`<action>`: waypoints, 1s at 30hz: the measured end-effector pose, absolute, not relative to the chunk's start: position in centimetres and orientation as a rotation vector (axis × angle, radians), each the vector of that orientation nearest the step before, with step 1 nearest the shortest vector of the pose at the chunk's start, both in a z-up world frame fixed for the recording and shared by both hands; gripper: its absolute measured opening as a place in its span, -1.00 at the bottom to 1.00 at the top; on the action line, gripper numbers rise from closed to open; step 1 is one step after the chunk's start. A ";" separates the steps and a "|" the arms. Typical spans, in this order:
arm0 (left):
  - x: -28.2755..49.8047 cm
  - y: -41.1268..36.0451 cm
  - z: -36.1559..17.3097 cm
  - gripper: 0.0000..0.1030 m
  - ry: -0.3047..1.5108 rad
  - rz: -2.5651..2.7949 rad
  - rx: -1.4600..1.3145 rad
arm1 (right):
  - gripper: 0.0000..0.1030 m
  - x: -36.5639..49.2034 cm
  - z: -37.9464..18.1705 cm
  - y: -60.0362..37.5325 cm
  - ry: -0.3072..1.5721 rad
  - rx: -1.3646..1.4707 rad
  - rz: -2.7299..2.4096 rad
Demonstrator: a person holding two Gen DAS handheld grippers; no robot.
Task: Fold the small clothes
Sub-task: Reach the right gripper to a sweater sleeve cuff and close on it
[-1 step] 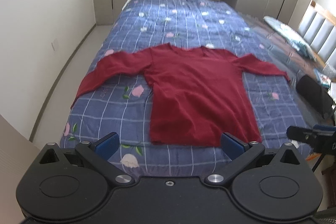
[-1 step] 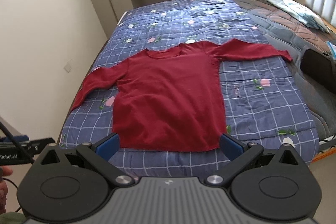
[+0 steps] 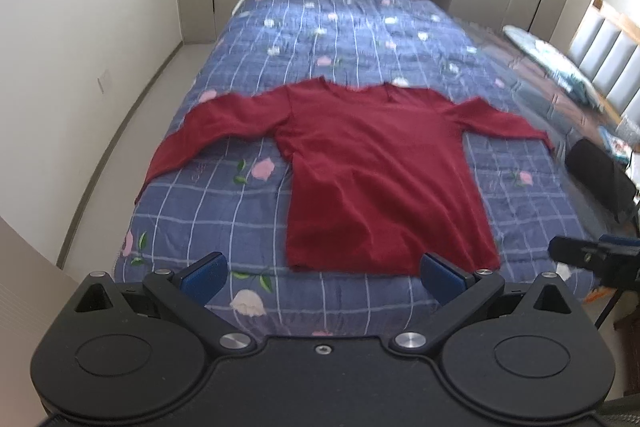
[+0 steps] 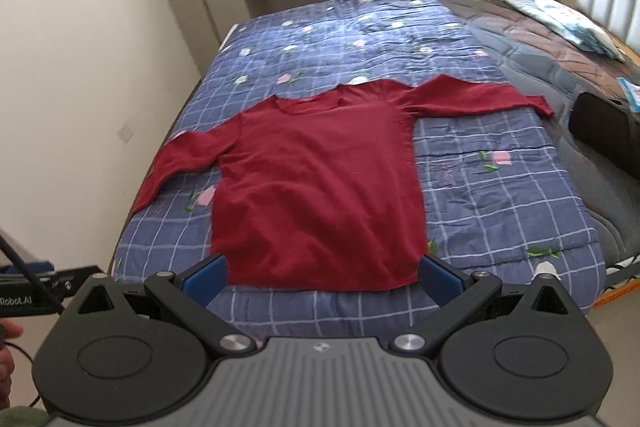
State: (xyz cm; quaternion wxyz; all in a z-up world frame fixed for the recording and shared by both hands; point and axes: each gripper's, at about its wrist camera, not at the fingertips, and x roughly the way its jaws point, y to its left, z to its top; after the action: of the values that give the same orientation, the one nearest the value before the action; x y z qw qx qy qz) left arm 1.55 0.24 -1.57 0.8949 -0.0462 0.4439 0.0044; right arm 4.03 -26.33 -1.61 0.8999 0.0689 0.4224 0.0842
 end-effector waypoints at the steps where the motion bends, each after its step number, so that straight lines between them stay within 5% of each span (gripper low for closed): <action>1: 1.8 0.4 -1.7 0.99 0.930 0.006 -0.099 | 1.00 4.2 -1.6 -26.7 0.871 0.155 0.154; 14: 8.8 -0.8 -2.9 0.99 1.019 -0.003 -0.099 | 1.00 10.3 -3.9 -34.5 0.827 0.354 -0.065; 30: 28.3 -11.9 -5.7 0.99 1.104 0.148 -0.114 | 1.00 30.8 -13.7 -51.6 0.914 0.544 -0.239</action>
State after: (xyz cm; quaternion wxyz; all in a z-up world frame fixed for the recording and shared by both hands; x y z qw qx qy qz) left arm 28.27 -11.94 -5.71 0.8474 -0.0540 0.5235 0.0700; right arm 30.78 -51.63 -13.66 0.8550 0.2585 0.4349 -0.1137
